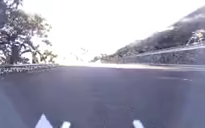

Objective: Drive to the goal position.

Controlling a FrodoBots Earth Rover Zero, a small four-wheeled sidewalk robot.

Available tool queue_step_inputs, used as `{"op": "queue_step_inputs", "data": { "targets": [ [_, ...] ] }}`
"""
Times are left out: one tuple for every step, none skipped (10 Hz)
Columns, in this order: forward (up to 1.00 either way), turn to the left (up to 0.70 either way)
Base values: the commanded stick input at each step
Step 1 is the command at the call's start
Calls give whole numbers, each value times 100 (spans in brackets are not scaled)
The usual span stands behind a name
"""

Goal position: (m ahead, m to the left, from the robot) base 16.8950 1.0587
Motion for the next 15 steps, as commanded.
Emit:
{"op": "queue_step_inputs", "data": {
  "targets": [
    [50, -50],
    [50, -34],
    [50, -17],
    [50, 0],
    [50, 0],
    [50, 0],
    [50, 0],
    [50, 0],
    [50, 0],
    [50, 0],
    [50, 0],
    [50, 0],
    [50, 0],
    [50, 0],
    [50, 0]
  ]
}}
